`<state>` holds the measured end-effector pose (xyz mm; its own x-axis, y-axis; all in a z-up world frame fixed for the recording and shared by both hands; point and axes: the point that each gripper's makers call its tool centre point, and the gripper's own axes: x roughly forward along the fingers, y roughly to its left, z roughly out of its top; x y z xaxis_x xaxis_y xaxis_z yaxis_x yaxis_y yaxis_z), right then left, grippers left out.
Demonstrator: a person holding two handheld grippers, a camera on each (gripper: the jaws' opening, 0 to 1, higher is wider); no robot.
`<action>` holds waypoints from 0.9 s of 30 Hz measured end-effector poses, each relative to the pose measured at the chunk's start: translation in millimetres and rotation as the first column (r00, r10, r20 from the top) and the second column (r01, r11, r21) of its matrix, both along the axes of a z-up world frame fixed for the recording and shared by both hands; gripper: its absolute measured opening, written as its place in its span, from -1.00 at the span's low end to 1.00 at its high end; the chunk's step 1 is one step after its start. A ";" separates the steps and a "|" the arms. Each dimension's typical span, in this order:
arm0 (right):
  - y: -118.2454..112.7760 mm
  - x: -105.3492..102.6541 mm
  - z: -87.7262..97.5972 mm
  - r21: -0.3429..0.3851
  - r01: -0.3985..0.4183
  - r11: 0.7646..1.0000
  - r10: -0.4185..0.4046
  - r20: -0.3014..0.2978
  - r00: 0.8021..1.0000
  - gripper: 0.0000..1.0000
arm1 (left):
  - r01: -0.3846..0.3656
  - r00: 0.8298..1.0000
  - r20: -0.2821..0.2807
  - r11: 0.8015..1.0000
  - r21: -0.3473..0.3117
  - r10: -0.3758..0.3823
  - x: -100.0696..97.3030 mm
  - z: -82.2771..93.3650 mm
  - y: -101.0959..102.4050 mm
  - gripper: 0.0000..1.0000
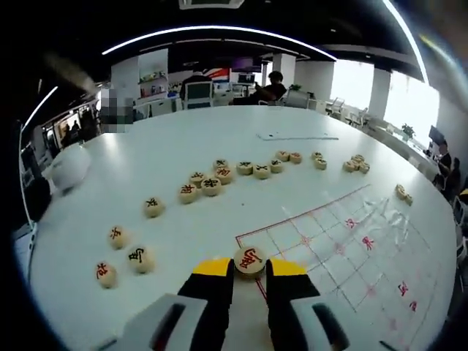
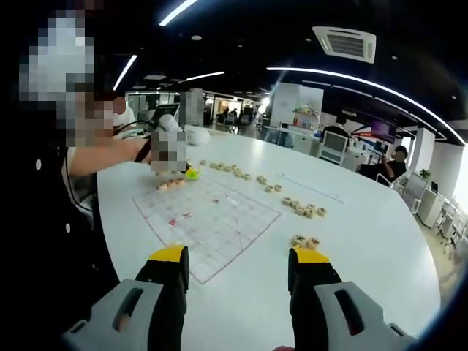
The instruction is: Pick up the chess pieces one by one and place each piece onto its starting position on the chessboard, setting the pieces on their correct points until all the chess pieces are arranged in the starting layout
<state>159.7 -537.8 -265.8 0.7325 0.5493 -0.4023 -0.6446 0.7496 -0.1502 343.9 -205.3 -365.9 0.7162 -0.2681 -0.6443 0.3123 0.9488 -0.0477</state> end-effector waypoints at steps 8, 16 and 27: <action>-2.6 -0.4 -1.2 0.003 0.004 1.000 -0.004 -0.001 1.000 0.10 | 0.012 1.000 0.001 1.000 0.019 -0.012 -1.9 -2.5 -0.6 -0.59; -5.0 -0.6 -0.8 0.006 0.006 1.000 -0.006 0.004 1.000 0.10 | 0.029 1.000 0.010 0.999 0.023 -0.029 -2.5 -2.5 -2.7 -0.46; -3.8 -2.1 0.4 0.008 0.001 1.000 -0.001 0.009 1.000 0.10 | 0.047 0.991 0.123 0.999 0.004 -0.047 -14.6 28.0 -1.0 -0.28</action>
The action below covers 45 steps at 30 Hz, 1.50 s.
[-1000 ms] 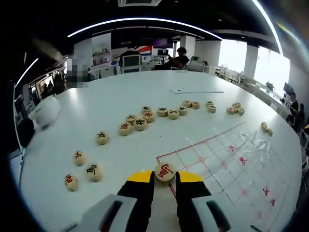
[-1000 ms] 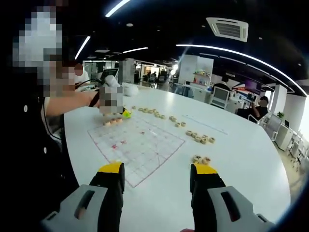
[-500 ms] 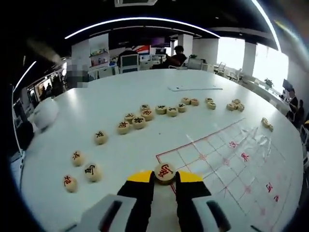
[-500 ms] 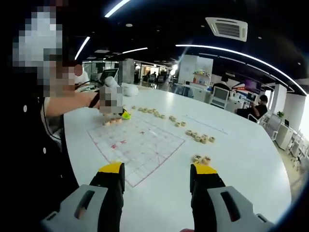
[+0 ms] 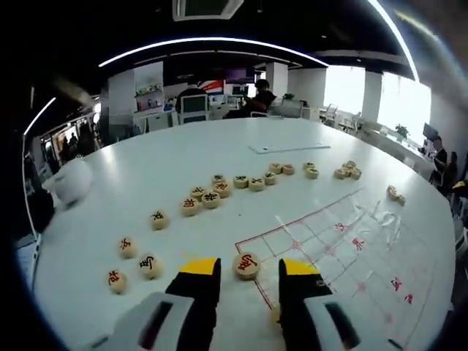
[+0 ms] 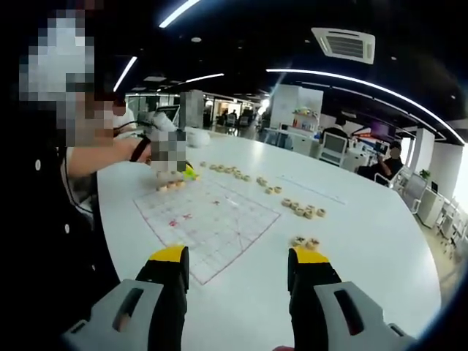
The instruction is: Pick up the chess pieces one by one and place each piece onto its starting position on the chessboard, setting the pieces on their correct points until all the chess pieces are arranged in the starting layout
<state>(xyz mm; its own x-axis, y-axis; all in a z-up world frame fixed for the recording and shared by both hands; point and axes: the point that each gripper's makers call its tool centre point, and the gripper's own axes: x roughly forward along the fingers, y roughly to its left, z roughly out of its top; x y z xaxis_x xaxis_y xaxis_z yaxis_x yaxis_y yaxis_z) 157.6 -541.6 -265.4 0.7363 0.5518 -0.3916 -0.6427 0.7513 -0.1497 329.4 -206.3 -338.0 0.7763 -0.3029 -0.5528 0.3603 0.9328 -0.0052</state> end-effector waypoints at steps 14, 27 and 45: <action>12.5 0.4 1.0 0.003 -0.033 0.999 0.033 0.005 0.999 0.10 | 0.030 0.997 0.077 0.998 -0.061 -0.025 -49.8 29.6 4.0 0.05; 7.4 -2.6 -1.6 0.020 -0.013 1.000 0.013 0.001 1.000 0.10 | 0.062 0.996 0.069 0.997 -0.047 -0.058 -99.1 33.5 16.8 0.36; 10.0 -0.7 -5.5 0.032 -0.021 0.999 0.022 -0.007 1.000 0.10 | 0.001 0.998 0.070 0.999 -0.051 0.002 -125.1 39.1 43.0 0.43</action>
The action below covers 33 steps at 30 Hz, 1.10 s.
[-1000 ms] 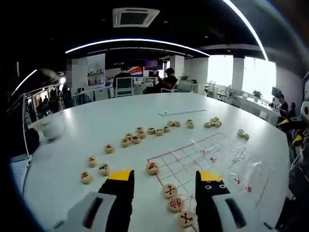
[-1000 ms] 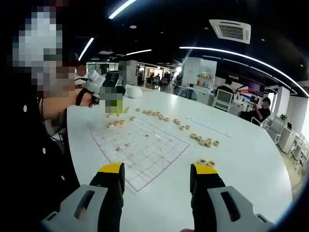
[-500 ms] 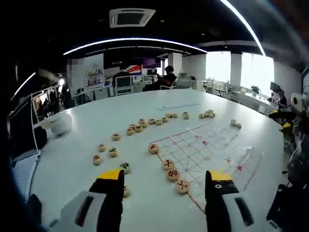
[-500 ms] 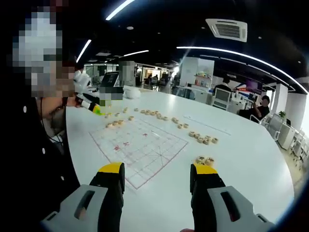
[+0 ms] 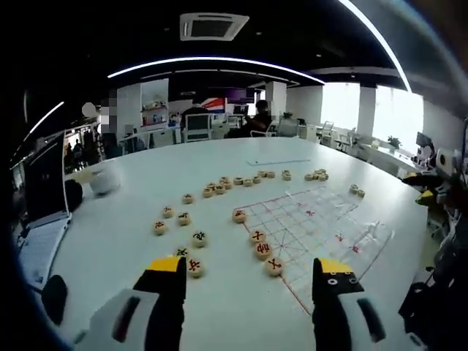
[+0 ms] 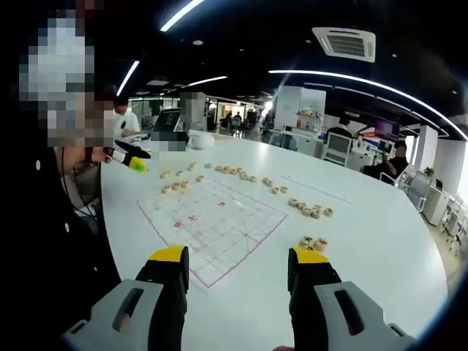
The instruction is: Pick up the chess pieces one by one and place each piece onto its starting position on the chessboard, setting the pieces on their correct points until all the chess pieces are arranged in the starting layout
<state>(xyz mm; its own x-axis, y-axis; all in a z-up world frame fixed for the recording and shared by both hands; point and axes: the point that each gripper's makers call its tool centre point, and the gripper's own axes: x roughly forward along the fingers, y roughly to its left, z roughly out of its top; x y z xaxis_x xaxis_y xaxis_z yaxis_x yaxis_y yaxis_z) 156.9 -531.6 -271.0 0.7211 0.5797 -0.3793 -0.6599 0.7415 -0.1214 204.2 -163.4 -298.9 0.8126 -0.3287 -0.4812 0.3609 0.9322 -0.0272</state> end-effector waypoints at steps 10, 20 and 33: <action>-15.9 -7.1 -0.3 0.014 0.047 0.999 -0.047 0.004 0.999 0.10 | 0.193 0.981 0.031 0.981 0.011 -0.194 20.5 24.9 -59.1 0.44; -40.3 -14.9 -3.5 0.014 0.108 0.994 -0.109 0.006 0.994 0.10 | 0.426 0.903 0.051 0.904 0.039 -0.427 44.7 63.0 -158.0 0.44; -58.5 -20.1 -12.3 0.025 0.145 0.989 -0.145 0.003 0.989 0.10 | 0.608 0.794 -0.097 0.791 0.073 -0.601 94.1 38.8 -296.7 0.43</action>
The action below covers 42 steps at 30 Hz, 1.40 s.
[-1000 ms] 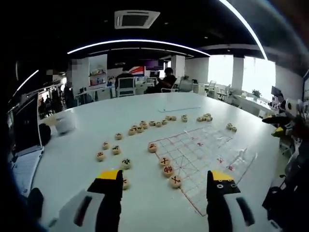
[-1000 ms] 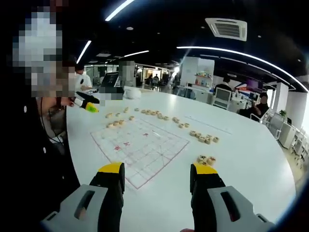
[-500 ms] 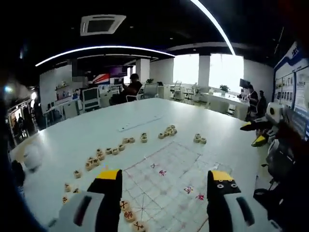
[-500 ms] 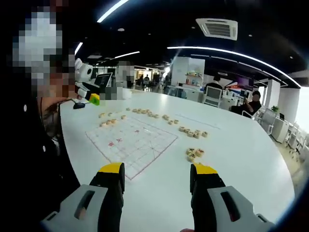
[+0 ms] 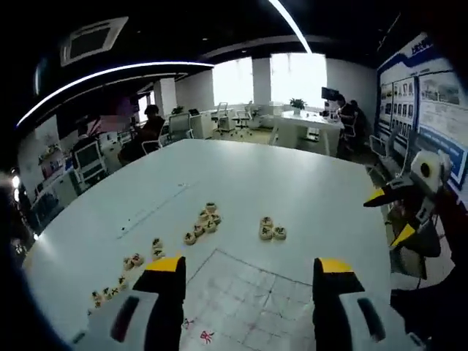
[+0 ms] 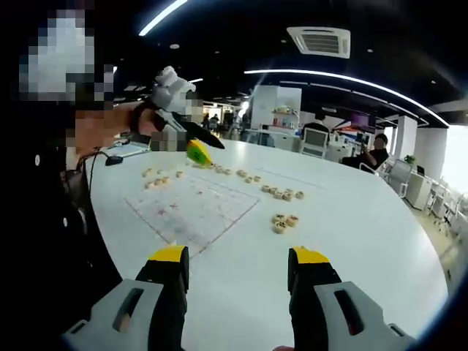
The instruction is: Pick up the chess pieces one by one and place each piece onto its starting position on the chessboard, setting the pieces on their correct points until all the chess pieces are arranged in the starting layout
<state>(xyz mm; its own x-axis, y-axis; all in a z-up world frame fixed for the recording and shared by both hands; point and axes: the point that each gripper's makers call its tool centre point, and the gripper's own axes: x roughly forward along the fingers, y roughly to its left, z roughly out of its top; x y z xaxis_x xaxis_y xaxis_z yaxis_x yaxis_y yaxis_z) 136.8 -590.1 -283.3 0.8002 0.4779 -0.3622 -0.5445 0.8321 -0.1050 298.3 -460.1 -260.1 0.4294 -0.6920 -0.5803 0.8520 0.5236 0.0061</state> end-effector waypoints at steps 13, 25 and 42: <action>-18.6 -4.1 -7.2 0.012 0.056 0.998 -0.056 -0.007 0.998 0.10 | 0.002 0.999 -0.052 0.997 0.077 0.002 40.7 -50.8 -92.7 0.38; -26.6 -8.9 -9.3 0.018 0.091 0.996 -0.090 -0.013 0.996 0.10 | 0.037 0.993 -0.118 0.985 0.168 -0.017 44.2 -103.5 -130.5 0.10; -31.2 -9.9 -8.3 0.027 0.104 0.994 -0.104 -0.009 0.995 0.10 | 0.033 0.986 -0.165 0.986 0.161 -0.006 36.0 -108.1 -135.8 -0.59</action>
<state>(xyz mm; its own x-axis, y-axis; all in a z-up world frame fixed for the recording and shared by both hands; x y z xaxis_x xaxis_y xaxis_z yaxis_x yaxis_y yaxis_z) 126.9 -621.3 -291.6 0.8434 0.4021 -0.3564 -0.4555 0.8869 -0.0773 334.3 -595.9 -368.2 0.3071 -0.5900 -0.7467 0.8584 0.5106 -0.0504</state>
